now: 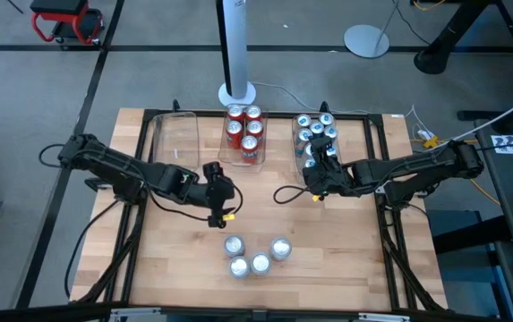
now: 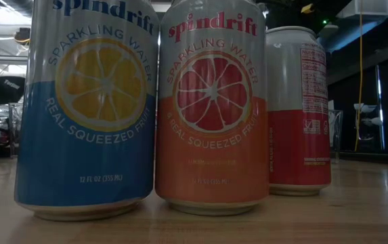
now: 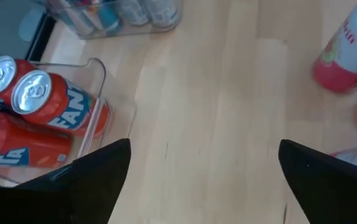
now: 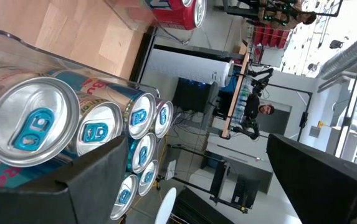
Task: Sort soda cans
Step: Put the blue-white soda can into the top left transparent bin
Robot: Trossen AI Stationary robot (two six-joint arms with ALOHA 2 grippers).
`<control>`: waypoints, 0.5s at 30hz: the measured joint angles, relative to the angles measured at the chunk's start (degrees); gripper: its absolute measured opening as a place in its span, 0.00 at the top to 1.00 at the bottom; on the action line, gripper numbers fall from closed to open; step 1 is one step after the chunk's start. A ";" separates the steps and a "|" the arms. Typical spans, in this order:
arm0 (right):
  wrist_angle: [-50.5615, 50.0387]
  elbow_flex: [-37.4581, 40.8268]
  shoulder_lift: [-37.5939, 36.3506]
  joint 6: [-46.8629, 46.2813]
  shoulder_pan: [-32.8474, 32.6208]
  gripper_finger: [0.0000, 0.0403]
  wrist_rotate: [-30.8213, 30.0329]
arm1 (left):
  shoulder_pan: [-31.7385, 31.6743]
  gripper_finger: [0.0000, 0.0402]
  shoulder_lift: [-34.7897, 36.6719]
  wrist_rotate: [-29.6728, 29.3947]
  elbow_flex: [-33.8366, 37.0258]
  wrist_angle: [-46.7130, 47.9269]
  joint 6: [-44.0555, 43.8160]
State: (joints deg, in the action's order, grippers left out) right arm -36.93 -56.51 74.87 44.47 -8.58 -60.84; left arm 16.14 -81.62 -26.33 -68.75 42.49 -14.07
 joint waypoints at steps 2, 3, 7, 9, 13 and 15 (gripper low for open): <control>0.00 0.00 0.00 0.00 -0.01 0.06 0.01 | 0.19 0.02 0.02 0.00 0.00 -0.04 0.41; -0.02 0.00 0.00 -0.02 -0.02 0.06 0.00 | 0.41 0.03 0.16 0.00 0.00 0.21 0.43; -0.04 0.00 0.00 0.00 -0.01 0.06 0.00 | 1.94 0.04 0.26 0.02 0.00 0.83 -2.08; -0.04 0.00 0.00 -0.01 -0.01 0.06 0.00 | 2.86 0.04 0.08 0.08 0.00 -0.03 -2.77; -0.04 -0.02 0.00 -0.26 0.00 0.06 0.02 | 3.85 0.04 -0.76 4.50 -0.02 -0.48 -0.17; -0.04 0.00 0.00 -0.26 -0.02 0.06 0.02 | 4.34 0.04 -1.27 8.49 -0.02 -1.32 1.73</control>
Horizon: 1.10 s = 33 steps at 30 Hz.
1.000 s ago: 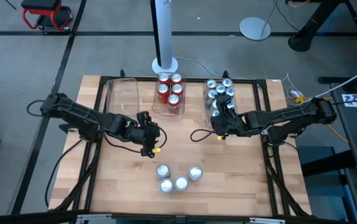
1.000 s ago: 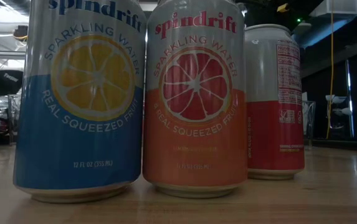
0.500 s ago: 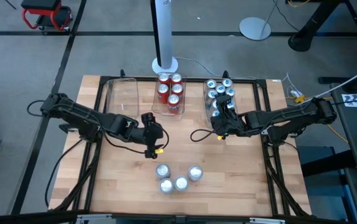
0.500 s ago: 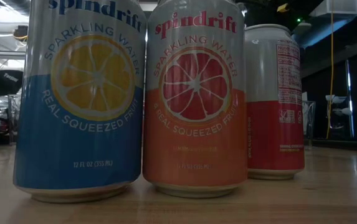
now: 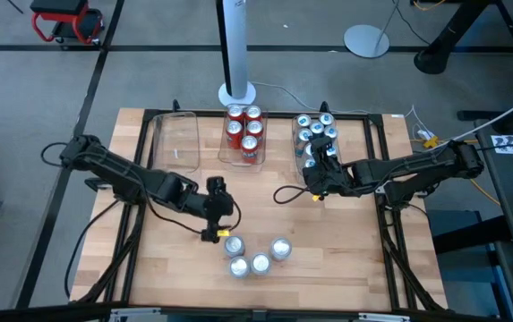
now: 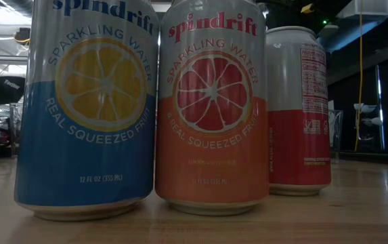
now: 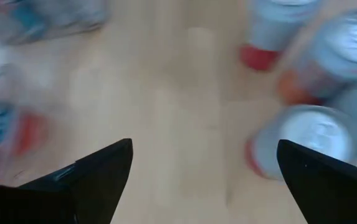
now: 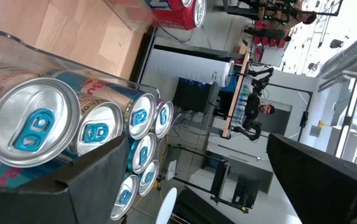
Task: Sort soda cans
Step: Put the blue-white soda can into the top left transparent bin
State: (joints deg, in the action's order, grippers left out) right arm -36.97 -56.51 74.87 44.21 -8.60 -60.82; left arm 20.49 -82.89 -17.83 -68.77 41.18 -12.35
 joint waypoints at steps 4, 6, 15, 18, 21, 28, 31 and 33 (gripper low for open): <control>0.00 -0.02 0.00 -0.02 0.00 0.06 0.00 | 1.83 0.04 -1.39 6.26 0.00 -3.61 4.58; 0.00 -0.02 0.00 -0.02 0.00 0.06 0.00 | 2.58 0.04 -2.13 8.88 0.00 -5.32 6.54; 0.05 0.00 0.00 -0.42 0.00 0.06 1.08 | 3.94 0.04 -4.61 11.96 2.46 -10.90 8.18; 0.04 -0.01 0.00 -0.42 0.01 0.06 1.10 | 3.82 0.04 -4.85 12.06 4.52 -12.30 7.94; 0.02 0.00 0.00 -0.42 0.00 0.06 1.11 | 3.79 0.04 -4.85 12.53 5.86 -14.68 7.53; 0.06 0.00 0.01 -0.42 0.00 0.06 1.10 | 3.81 0.04 -4.96 13.05 8.73 -18.13 6.54; 0.09 0.00 0.02 -0.44 0.00 0.06 1.09 | 3.79 0.04 -4.96 13.69 10.33 -21.22 6.56; 0.07 0.00 0.02 -0.42 0.01 0.06 1.11 | 3.80 0.04 -4.96 14.02 10.77 -21.99 6.49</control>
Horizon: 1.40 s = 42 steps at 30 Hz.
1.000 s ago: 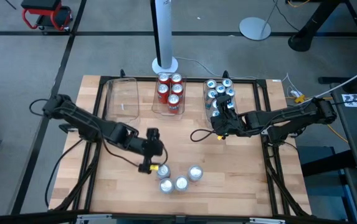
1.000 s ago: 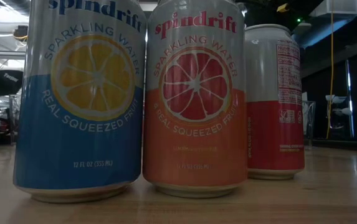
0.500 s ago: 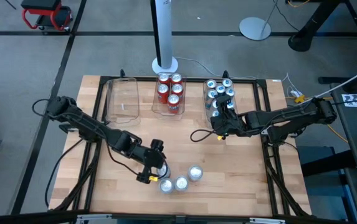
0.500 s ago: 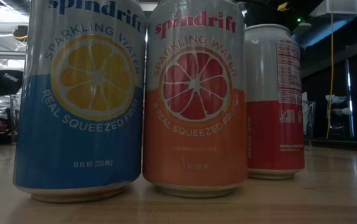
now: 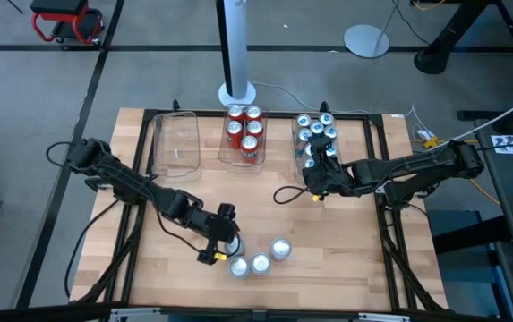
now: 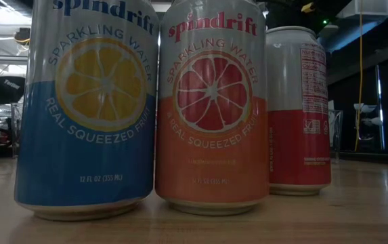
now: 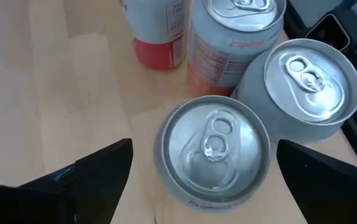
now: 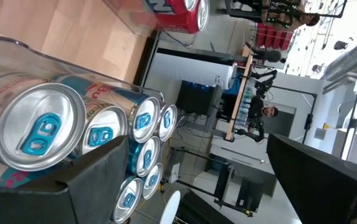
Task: Sort soda cans
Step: Put the blue-white soda can into the top left transparent bin
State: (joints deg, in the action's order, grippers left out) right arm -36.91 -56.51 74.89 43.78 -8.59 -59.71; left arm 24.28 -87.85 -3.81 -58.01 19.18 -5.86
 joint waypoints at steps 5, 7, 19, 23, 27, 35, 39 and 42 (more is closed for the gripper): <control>0.02 -0.01 0.00 0.01 0.01 0.06 -0.27 | 0.00 0.04 0.00 0.04 2.30 -2.50 -0.27; 0.01 0.00 0.00 0.01 -0.01 0.06 -0.72 | -0.06 0.04 0.00 0.06 3.17 -3.63 -0.73; 1.90 0.00 0.00 0.02 0.00 0.06 -1.19 | -0.06 0.04 -0.96 0.04 3.53 -5.18 -0.11; 1.90 0.00 0.00 0.03 0.00 0.06 -1.19 | -0.06 0.04 -3.42 0.03 3.53 -6.73 -0.03; 1.88 -0.01 0.00 0.13 0.00 0.06 -1.19 | -0.06 0.05 -4.42 0.02 3.53 -7.11 -0.79; 1.86 0.00 0.00 0.18 -0.01 0.06 -1.19 | -0.37 0.27 -4.42 -0.17 3.51 -7.78 -0.95; 1.86 0.00 0.00 0.21 0.00 0.06 -1.18 | -1.13 0.30 -4.42 -0.41 3.49 -7.71 -0.93; 1.84 0.00 0.00 0.21 0.01 0.06 -1.17 | -1.67 0.30 -4.11 -0.82 3.48 -7.20 -1.10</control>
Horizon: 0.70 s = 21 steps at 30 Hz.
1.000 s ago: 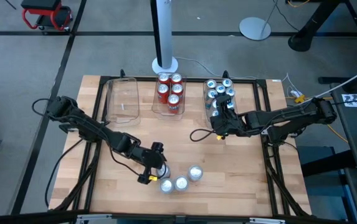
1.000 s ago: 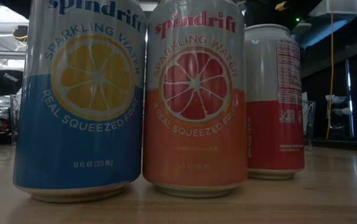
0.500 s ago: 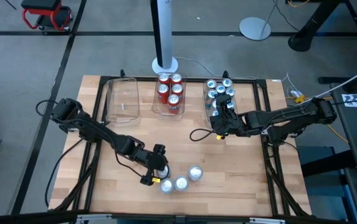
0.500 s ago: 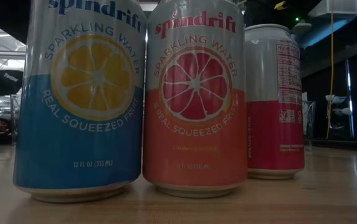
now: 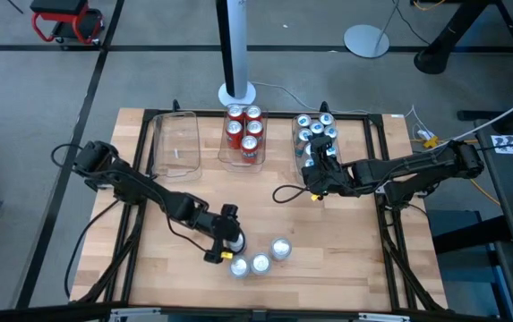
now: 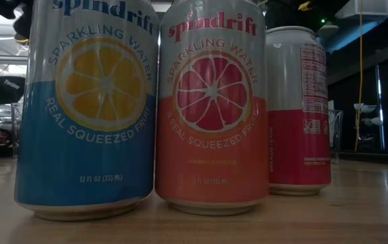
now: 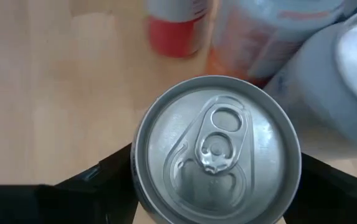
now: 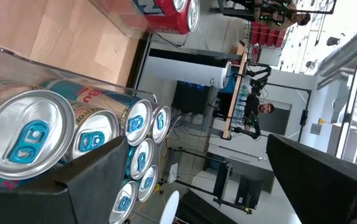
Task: Sort soda cans
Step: Put the blue-white soda can into the top left transparent bin
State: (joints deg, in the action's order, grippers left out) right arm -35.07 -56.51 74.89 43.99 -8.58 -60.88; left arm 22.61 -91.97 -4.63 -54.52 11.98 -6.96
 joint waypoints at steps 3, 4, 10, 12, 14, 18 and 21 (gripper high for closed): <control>-0.12 0.00 0.00 0.00 -0.01 0.06 0.00 | -0.28 0.30 1.91 -3.68 -0.34 4.50 -0.36; -0.21 0.00 0.00 0.00 -0.02 0.06 0.00 | -0.29 0.30 2.83 -5.81 -0.61 6.22 -0.46; -0.28 -0.02 0.00 0.00 -0.01 0.06 0.00 | -0.79 0.30 11.16 -19.80 -2.73 16.10 -2.99; -0.24 -0.01 0.00 0.01 -0.01 0.06 0.00 | -1.74 0.30 14.44 -24.16 -2.75 18.51 -3.40; -0.23 0.00 0.00 0.00 -0.02 0.06 0.00 | -3.19 0.30 17.96 -28.66 -2.79 20.56 -3.86; -0.14 0.00 0.00 0.00 0.00 0.06 0.02 | -7.67 0.30 24.69 -38.22 -2.82 24.26 -3.46; -0.17 -0.01 0.00 0.01 0.00 0.06 0.02 | -12.70 0.30 28.72 -42.28 -2.82 24.58 -2.67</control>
State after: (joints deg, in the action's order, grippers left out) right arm -35.24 -56.52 74.89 44.00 -8.58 -60.86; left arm 9.91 -63.25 -46.91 -57.34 36.56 -9.63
